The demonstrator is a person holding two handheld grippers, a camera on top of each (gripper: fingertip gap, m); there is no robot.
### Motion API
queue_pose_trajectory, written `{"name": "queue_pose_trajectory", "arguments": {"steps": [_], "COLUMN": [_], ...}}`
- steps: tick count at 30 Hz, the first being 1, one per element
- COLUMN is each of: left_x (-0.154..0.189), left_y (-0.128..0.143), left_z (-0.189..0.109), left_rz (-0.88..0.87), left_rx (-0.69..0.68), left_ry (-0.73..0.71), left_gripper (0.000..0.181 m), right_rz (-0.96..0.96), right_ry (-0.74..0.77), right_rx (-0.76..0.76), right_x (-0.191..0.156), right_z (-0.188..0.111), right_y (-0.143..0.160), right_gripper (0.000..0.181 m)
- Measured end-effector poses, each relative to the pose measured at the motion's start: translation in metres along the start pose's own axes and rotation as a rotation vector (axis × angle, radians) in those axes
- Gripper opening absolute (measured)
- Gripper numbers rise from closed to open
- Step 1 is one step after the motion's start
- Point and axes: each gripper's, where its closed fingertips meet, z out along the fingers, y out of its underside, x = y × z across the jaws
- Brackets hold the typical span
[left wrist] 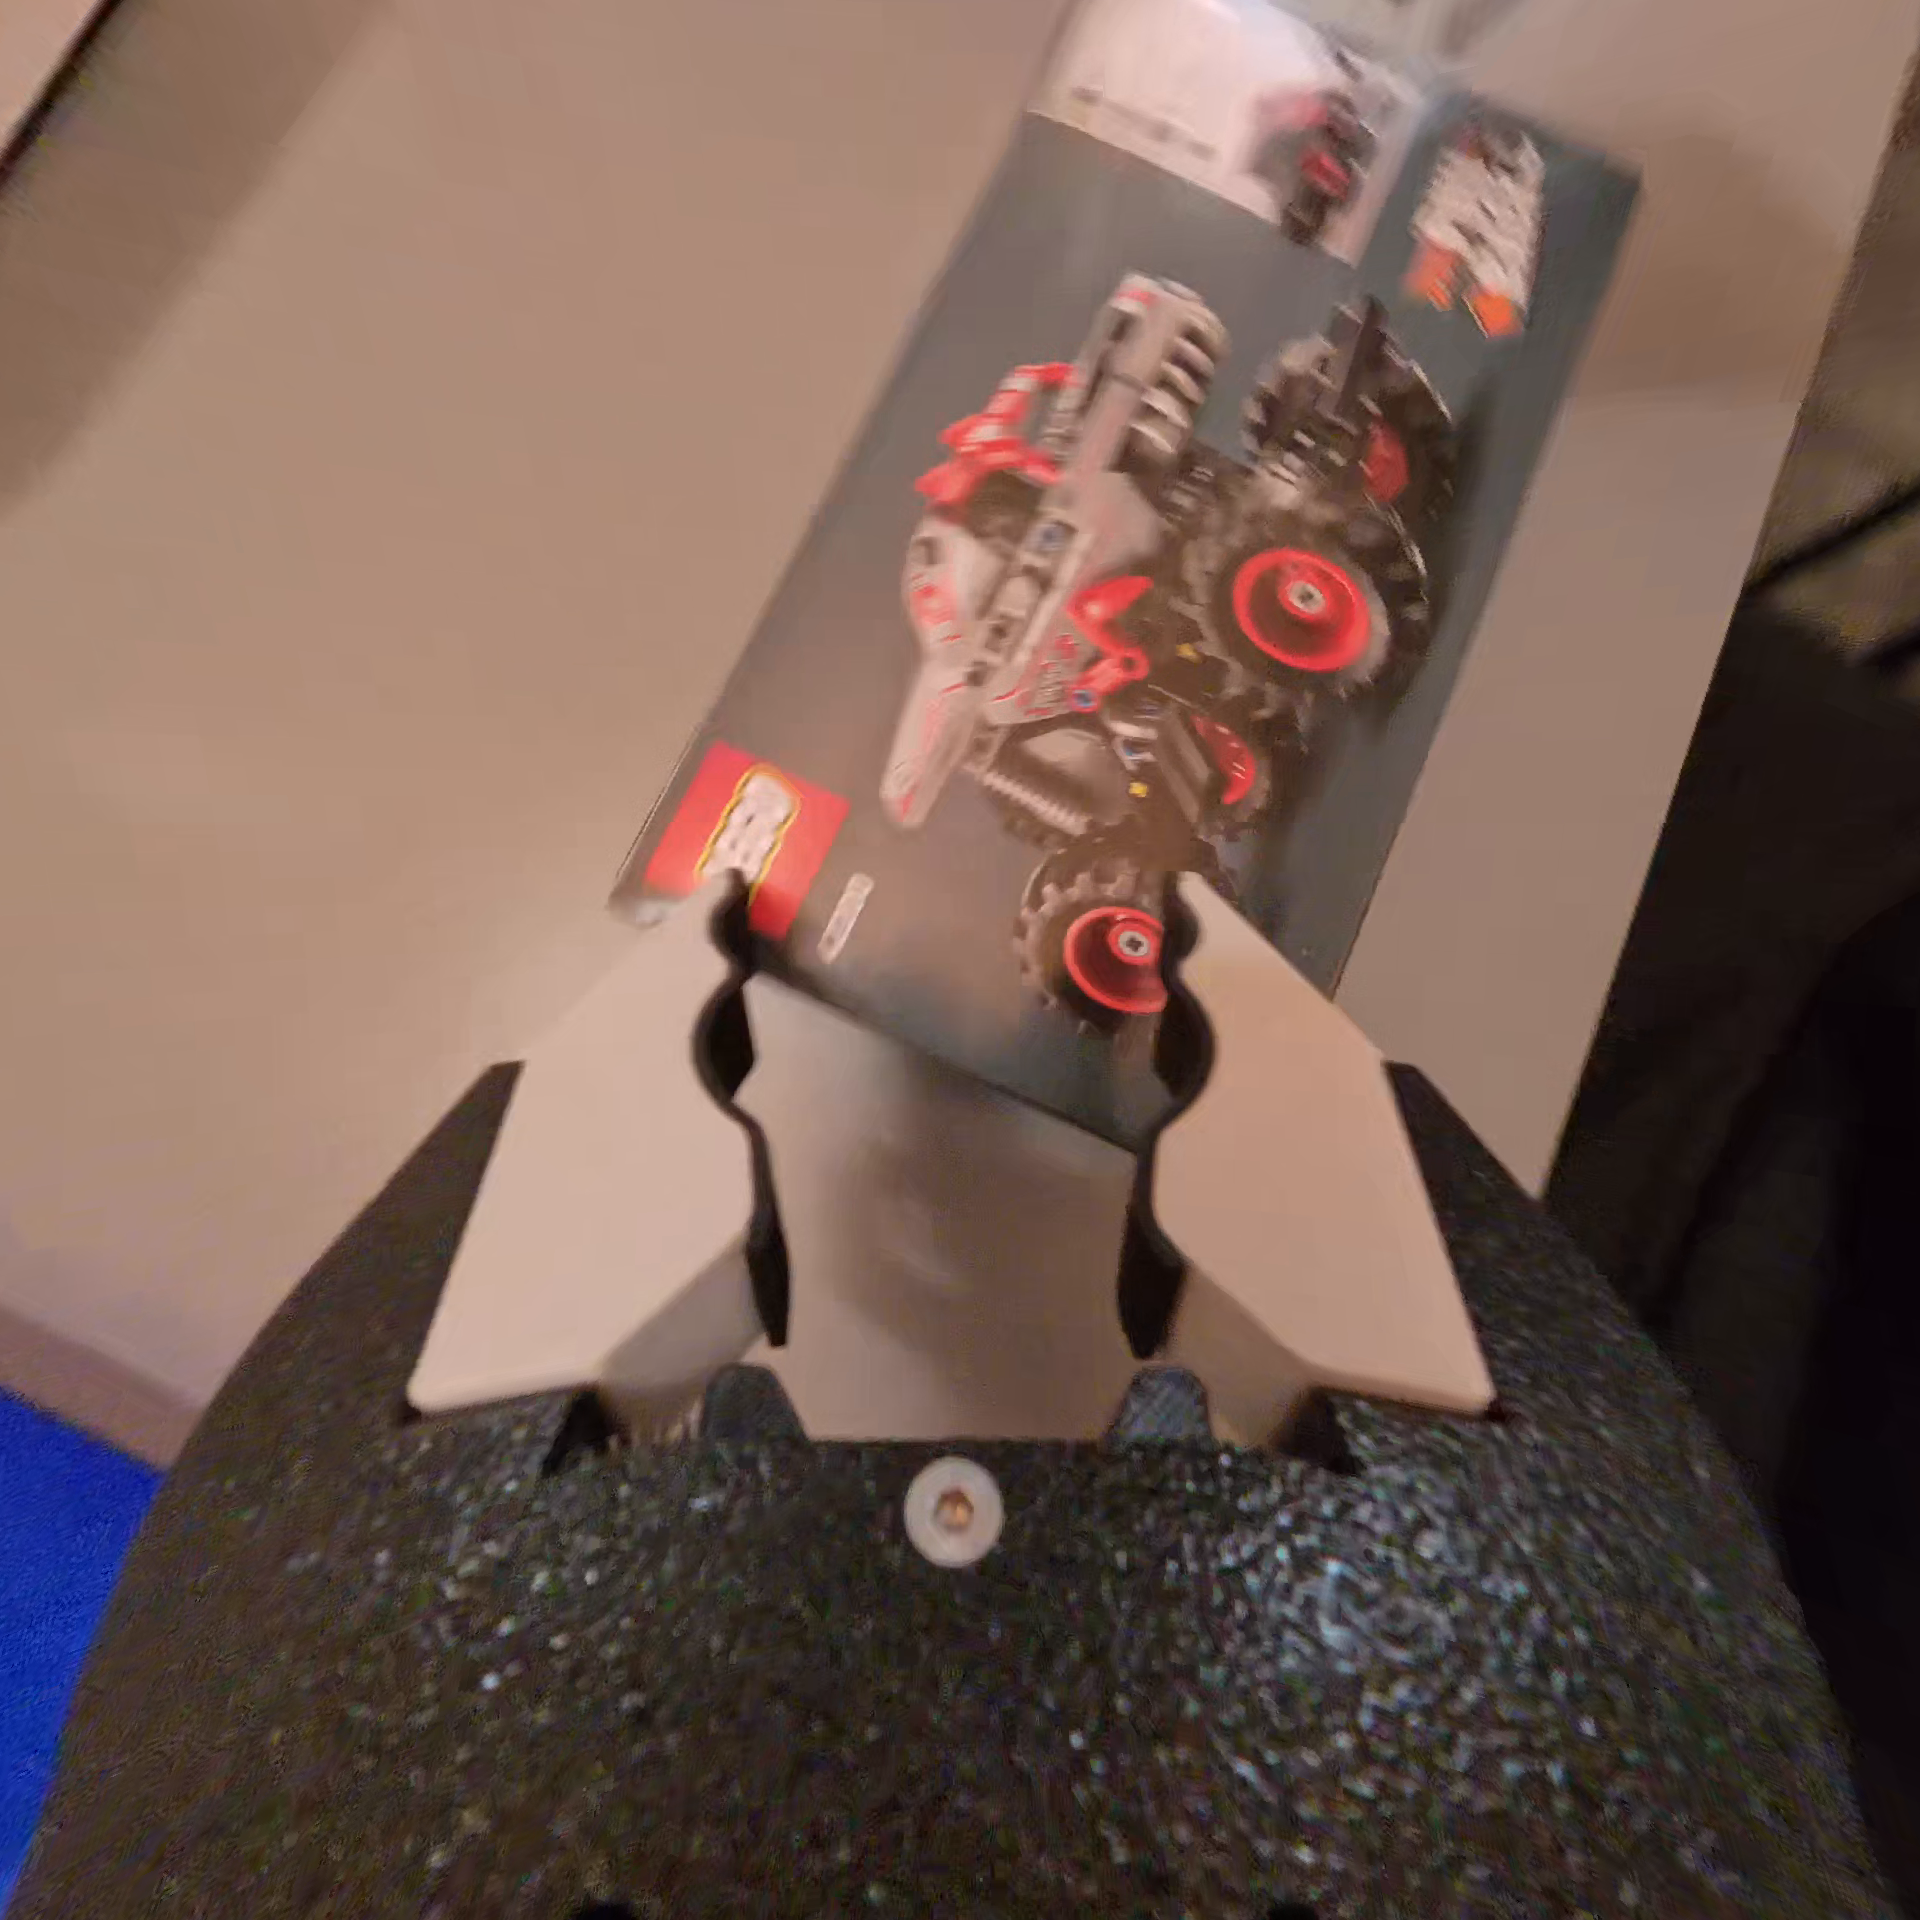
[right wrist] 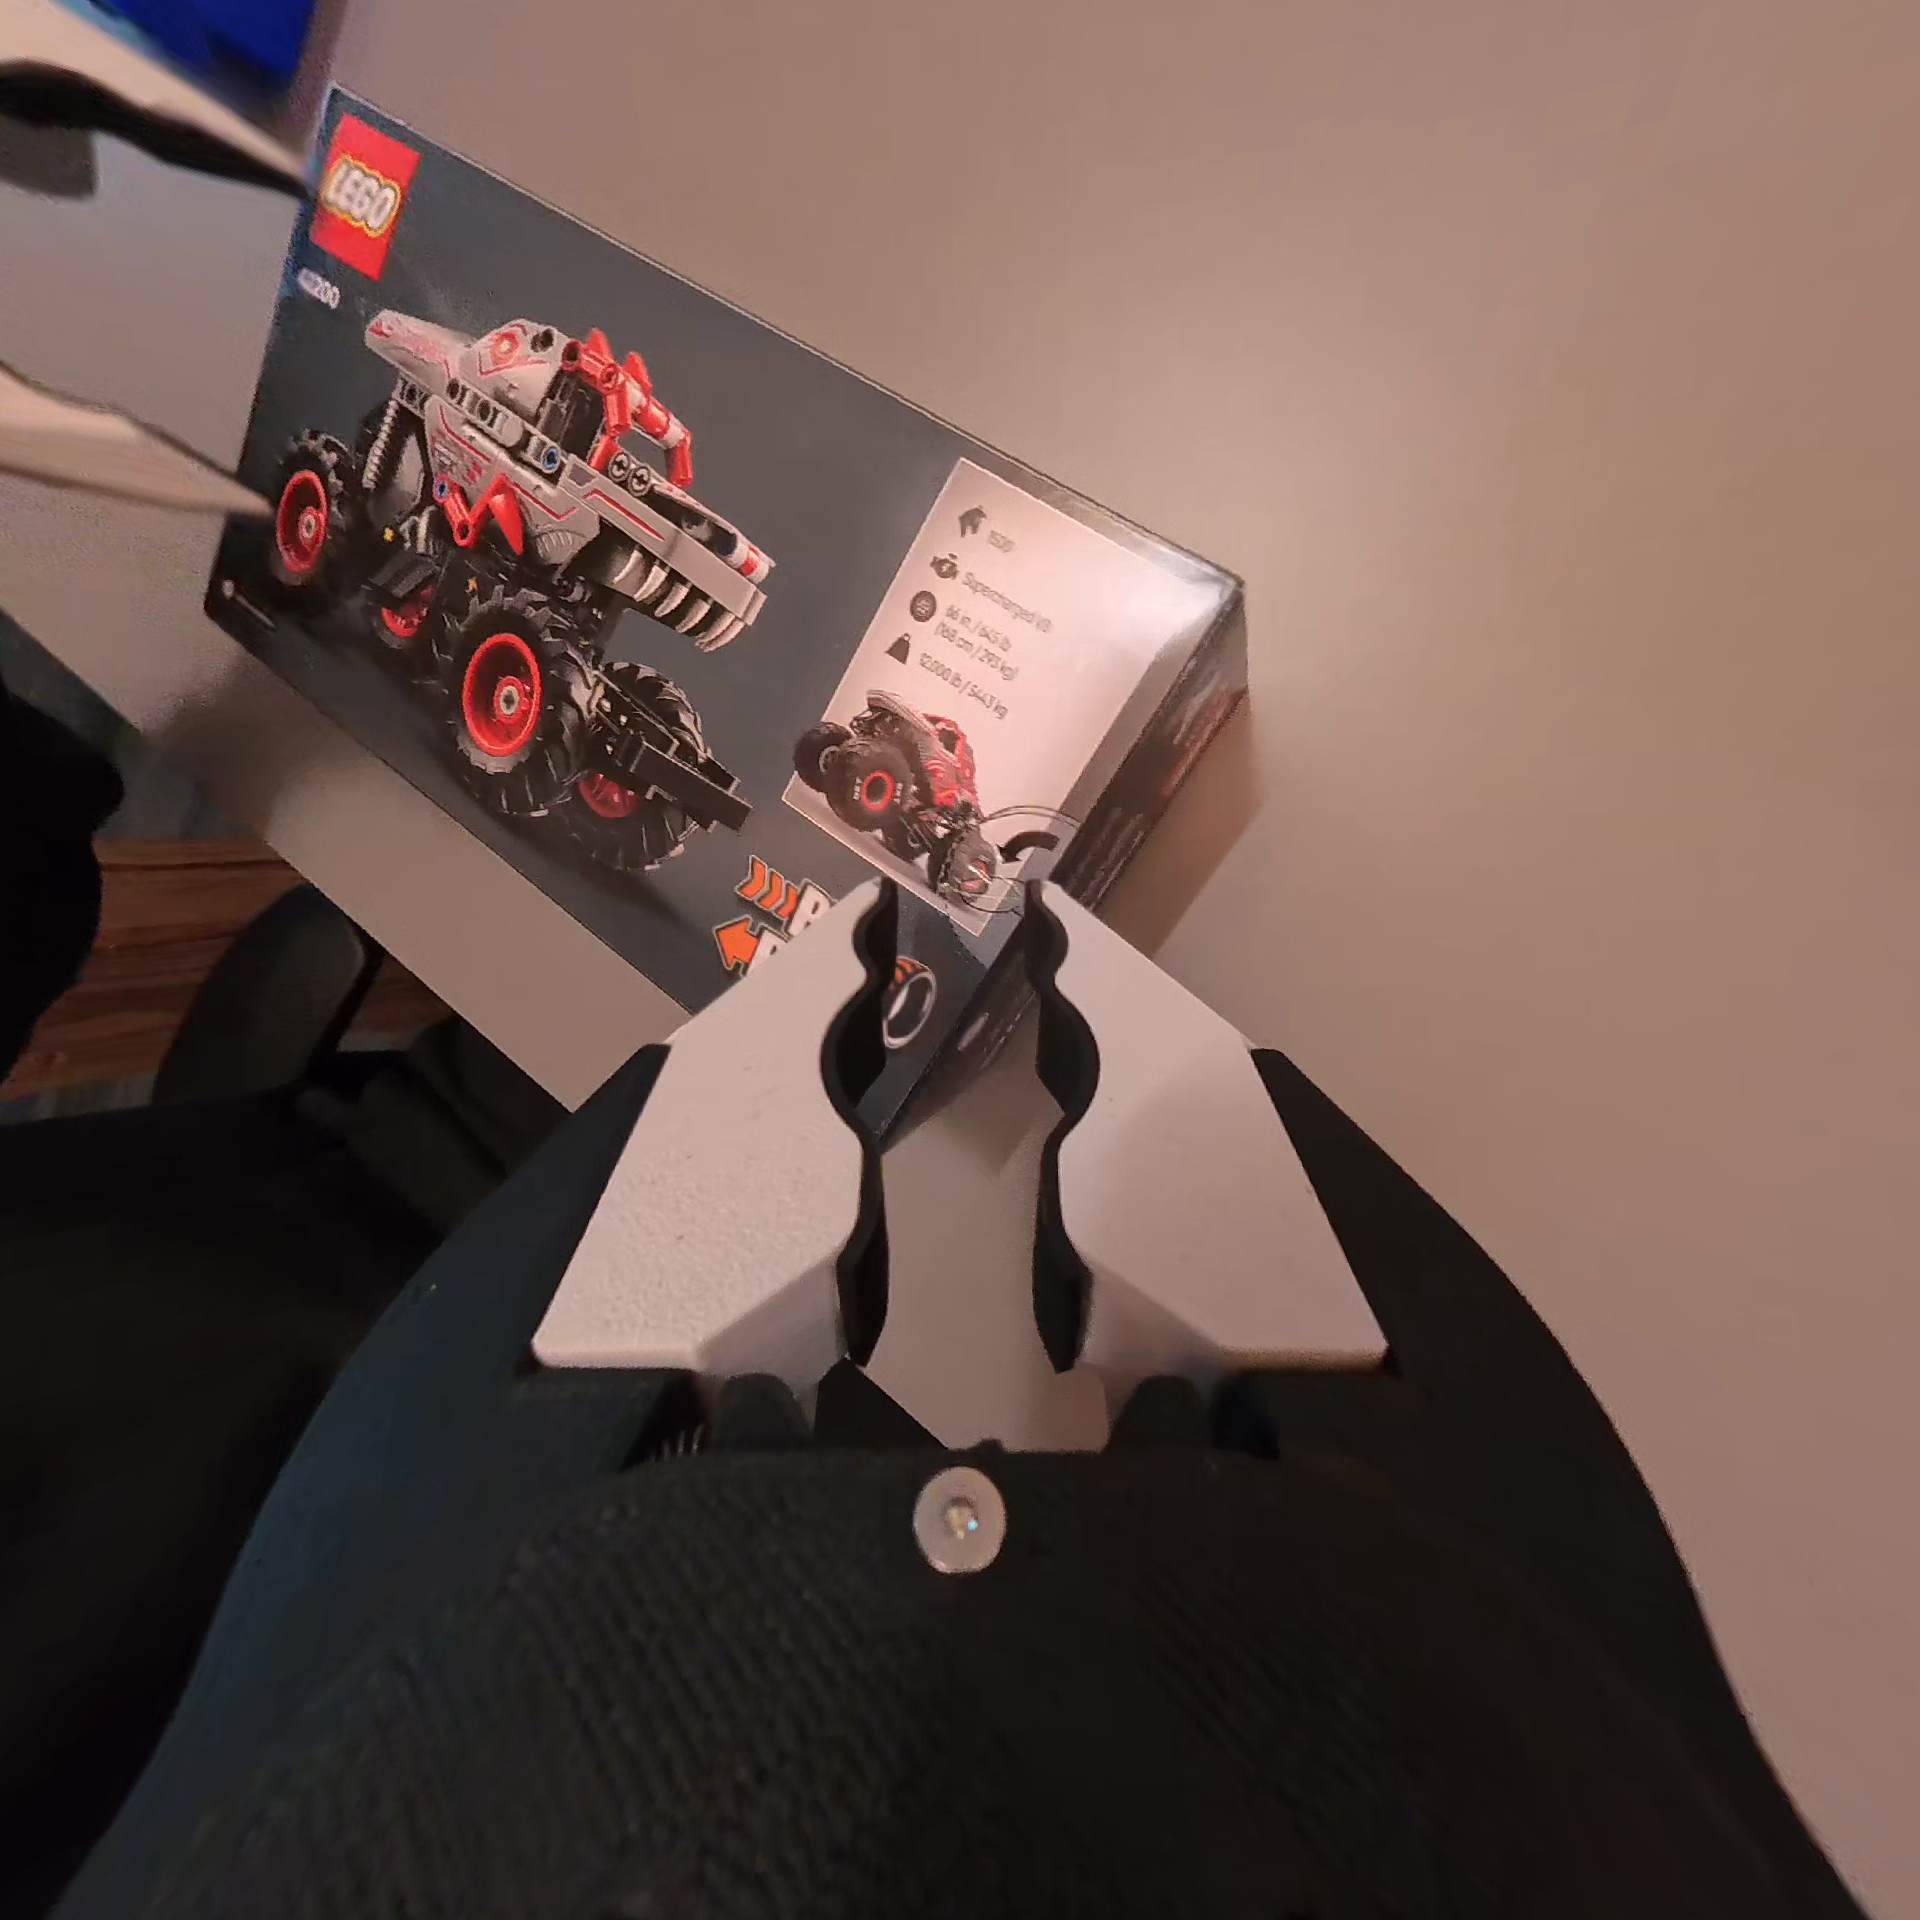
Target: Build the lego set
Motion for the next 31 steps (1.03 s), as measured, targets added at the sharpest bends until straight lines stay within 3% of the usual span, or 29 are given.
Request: {"name": "queue_pose_trajectory", "arguments": {"steps": [3,6,8,11,12,15,23,31], "left_x": [-0.002,-0.006,-0.015,-0.027,-0.025,-0.006,-0.014,-0.013], "left_y": [0.005,0.010,0.013,0.024,0.024,0.018,0.018,0.019], "left_z": [-0.006,-0.007,-0.009,-0.005,-0.001,0.007,0.012,0.012], "left_rz": [-0.288,-0.360,-0.377,-0.394,-0.416,-0.488,-0.489,-0.485], "left_rx": [0.042,0.036,0.018,-0.047,-0.055,-0.039,-0.025,0.004], "left_ry": [0.061,0.058,-0.005,-0.084,-0.049,0.118,0.073,0.038], "left_gripper": [0.053,0.017,0.019,0.047,0.056,0.057,0.051,0.049], "right_rz": [0.038,0.054,0.060,0.082,0.089,0.104,0.125,0.166], "right_ry": [-0.029,-0.017,0.000,-0.008,-0.016,-0.020,-0.018,-0.023], "right_rx": [-0.005,-0.024,-0.030,-0.046,-0.038,-0.025,-0.029,-0.064], "right_x": [0.000,0.002,0.004,0.004,0.004,0.006,0.015,0.011], "right_z": [0.000,0.003,0.004,0.006,0.007,0.007,0.008,0.008], "right_y": [0.003,0.006,0.007,0.011,0.010,0.008,0.007,0.006], "right_gripper": [0.020,0.018,0.018,0.023,0.022,0.018,0.005,0.013]}}
